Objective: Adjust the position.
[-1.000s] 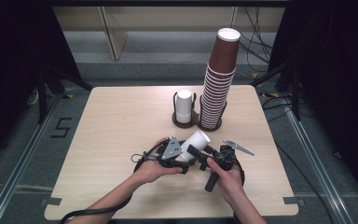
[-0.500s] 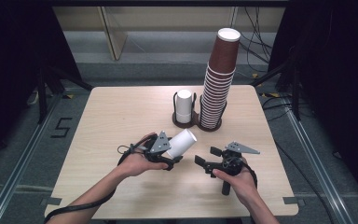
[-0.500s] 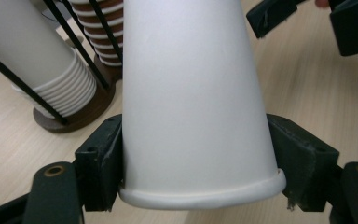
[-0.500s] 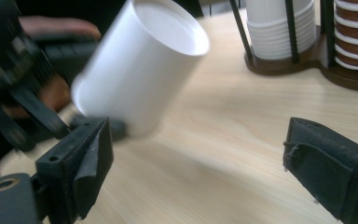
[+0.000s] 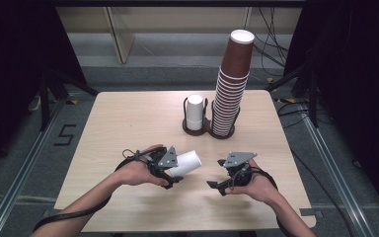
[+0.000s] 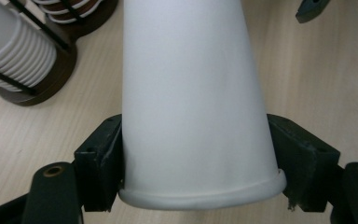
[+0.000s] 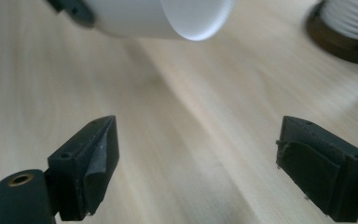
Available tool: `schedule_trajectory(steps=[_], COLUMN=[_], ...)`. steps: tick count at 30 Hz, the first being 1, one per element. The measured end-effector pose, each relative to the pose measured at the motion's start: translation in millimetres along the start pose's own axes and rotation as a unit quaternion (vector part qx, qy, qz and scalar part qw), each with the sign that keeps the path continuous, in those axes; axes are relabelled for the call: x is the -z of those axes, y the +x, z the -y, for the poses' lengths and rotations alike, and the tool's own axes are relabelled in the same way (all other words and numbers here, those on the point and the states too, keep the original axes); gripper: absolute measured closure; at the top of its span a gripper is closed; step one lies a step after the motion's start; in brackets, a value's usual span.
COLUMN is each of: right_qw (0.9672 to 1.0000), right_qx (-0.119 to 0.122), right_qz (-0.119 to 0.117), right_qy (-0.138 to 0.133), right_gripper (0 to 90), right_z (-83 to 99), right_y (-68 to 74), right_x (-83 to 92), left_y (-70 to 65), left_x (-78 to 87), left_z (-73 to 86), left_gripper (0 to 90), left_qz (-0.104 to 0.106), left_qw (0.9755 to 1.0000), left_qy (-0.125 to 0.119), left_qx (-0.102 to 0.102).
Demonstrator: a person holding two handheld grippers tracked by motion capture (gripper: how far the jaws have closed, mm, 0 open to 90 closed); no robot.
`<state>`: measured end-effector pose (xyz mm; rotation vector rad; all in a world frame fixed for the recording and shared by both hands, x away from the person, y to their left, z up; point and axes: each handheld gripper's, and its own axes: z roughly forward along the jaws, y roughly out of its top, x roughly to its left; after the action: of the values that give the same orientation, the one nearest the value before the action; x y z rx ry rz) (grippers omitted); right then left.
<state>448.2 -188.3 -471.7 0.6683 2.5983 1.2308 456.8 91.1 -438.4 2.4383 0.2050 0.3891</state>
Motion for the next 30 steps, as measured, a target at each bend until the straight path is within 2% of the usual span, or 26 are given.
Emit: schedule_trajectory(steps=[2, 3, 5, 6, 9, 10, 11, 12, 14, 16, 17, 19, 21, 22, 24, 26, 27, 28, 29, 30], right_qw=[0.9988, 0.9979, 0.9947, 0.9937, 0.9879, 0.9858, 0.9837, 0.9821, 0.9787, 0.9776, 0.9759, 0.9738, 0.9703, 0.9687, 0.9695, 0.9693, 0.9705, 0.9696, 0.9657, 0.9656], right_qx=[0.038, 0.047, 0.081, 0.08, 0.106, 0.114, 0.122, 0.125, 0.147, 0.147, 0.158, 0.161, 0.176, 0.185, 0.177, 0.18, 0.17, 0.174, 0.196, 0.194], right_qz=[-0.023, -0.033, -0.043, -0.052, -0.076, -0.081, -0.086, -0.089, -0.086, -0.092, -0.09, -0.096, -0.101, -0.104, -0.105, -0.105, -0.105, -0.108, -0.113, -0.116], right_qy=[0.018, 0.029, 0.047, 0.06, 0.083, 0.093, 0.101, 0.108, 0.114, 0.12, 0.12, 0.128, 0.131, 0.129, 0.132, 0.131, 0.135, 0.135, 0.127, 0.128], right_gripper=[13.8, 13.9, 13.9, 13.9, 14.2, 14.2, 14.3, 14.3, 14.3, 14.5, 14.5, 14.5, 14.5, 14.5, 14.6, 14.7, 14.8, 14.8, 14.8, 14.9], right_z=[-3.6, -5.1, -8.2, -9.3, -13.2, -14.6, -15.9, -17.0, -20.2, -22.6, -24.3, -26.8, -29.8, -32.0, -34.0, -36.8, -37.6, -39.0, -41.4, -42.8], right_y=[-1.3, -1.9, -3.9, -3.3, -3.9, -3.4, -2.8, -2.0, -1.7, -0.6, -0.2, 1.4, 2.4, 2.9, 5.0, 6.4, 9.0, 10.0, 8.7, 10.7], right_x=[-2.7, -3.2, -4.3, -4.5, -6.7, -7.4, -8.4, -9.6, -11.8, -14.0, -14.7, -17.0, -19.1, -20.3, -20.4, -21.4, -21.2, -22.2, -24.7, -24.7], left_y=[-2.7, -4.0, -5.7, -6.6, -8.2, -9.6, -9.6, -10.1, -10.6, -11.0, -11.4, -11.7, -12.3, -12.7, -12.7, -13.5, -14.1, -14.3, -14.6, -15.3], left_x=[0.5, 0.6, 1.0, 0.8, -0.4, -1.6, -1.7, -2.0, -2.6, -2.9, -3.5, -4.3, -5.6, -6.3, -7.6, -9.4, -10.4, -11.3, -12.1, -13.1], left_z=[-0.7, -1.1, -1.9, -2.1, -3.8, -4.3, -5.4, -6.3, -8.8, -11.4, -12.6, -15.0, -17.3, -18.1, -19.7, -21.3, -21.9, -22.7, -23.4, -23.9], left_gripper=[25.3, 25.3, 25.2, 25.3, 25.3, 25.3, 25.3, 25.3, 25.3, 25.3, 25.3, 25.3, 25.3, 25.3, 25.4, 25.4, 25.4, 25.4, 25.4, 25.4], left_qz=[0.016, 0.025, 0.039, 0.04, 0.049, 0.05, 0.054, 0.056, 0.063, 0.071, 0.074, 0.081, 0.085, 0.085, 0.088, 0.09, 0.092, 0.093, 0.094, 0.095], left_qw=[0.9996, 0.9992, 0.9979, 0.9972, 0.9952, 0.9955, 0.9946, 0.994, 0.9921, 0.9898, 0.9889, 0.9866, 0.9846, 0.9845, 0.9832, 0.9819, 0.9812, 0.9803, 0.9795, 0.9792], left_qy=[0.012, 0.017, 0.033, 0.039, 0.055, 0.052, 0.058, 0.063, 0.073, 0.084, 0.087, 0.097, 0.105, 0.105, 0.109, 0.114, 0.117, 0.12, 0.123, 0.124], left_qx=[-0.019, -0.025, -0.041, -0.05, -0.066, -0.061, -0.066, -0.07, -0.081, -0.09, -0.094, -0.103, -0.111, -0.112, -0.117, -0.121, -0.123, -0.127, -0.129, -0.13])
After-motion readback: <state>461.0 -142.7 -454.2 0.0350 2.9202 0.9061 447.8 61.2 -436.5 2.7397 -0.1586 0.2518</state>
